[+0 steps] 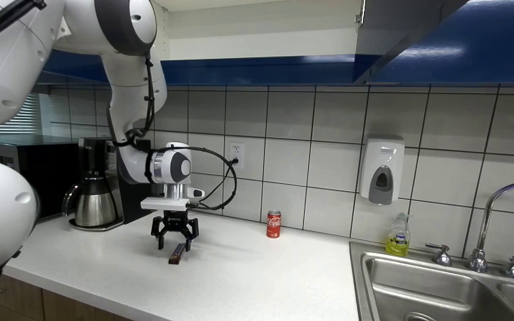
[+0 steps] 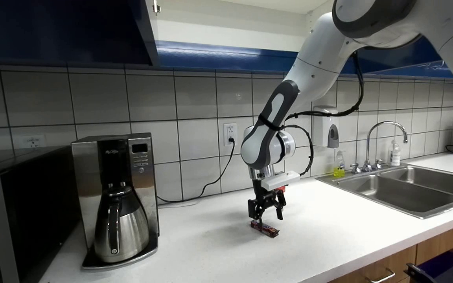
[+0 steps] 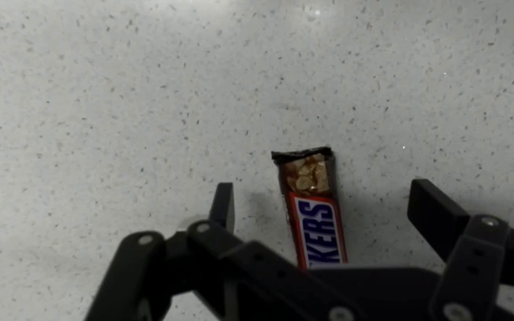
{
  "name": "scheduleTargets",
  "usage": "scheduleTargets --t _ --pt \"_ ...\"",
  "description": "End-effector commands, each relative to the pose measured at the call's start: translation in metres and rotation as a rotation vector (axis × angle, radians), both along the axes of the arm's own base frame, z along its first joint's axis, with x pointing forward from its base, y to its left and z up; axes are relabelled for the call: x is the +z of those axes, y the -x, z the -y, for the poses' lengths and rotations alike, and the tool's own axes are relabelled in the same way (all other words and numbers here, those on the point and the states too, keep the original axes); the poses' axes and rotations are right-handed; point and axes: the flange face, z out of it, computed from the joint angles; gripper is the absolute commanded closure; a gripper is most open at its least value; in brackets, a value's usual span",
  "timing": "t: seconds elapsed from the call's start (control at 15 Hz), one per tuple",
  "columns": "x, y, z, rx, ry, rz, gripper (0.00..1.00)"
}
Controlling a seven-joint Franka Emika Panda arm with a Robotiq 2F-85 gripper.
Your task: Put the brown packet in the open upper cabinet.
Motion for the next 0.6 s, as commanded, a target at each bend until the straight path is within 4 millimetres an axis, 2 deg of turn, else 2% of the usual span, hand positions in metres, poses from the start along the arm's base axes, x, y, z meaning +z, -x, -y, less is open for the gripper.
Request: scheduleTargets --t 0.0,0.53 --pt "-0.006 -0.012 -0.005 -0.001 0.023 0.011 0.00" --pt "-0.016 -0.026 -0.007 0.005 0.025 0.017 0.00"
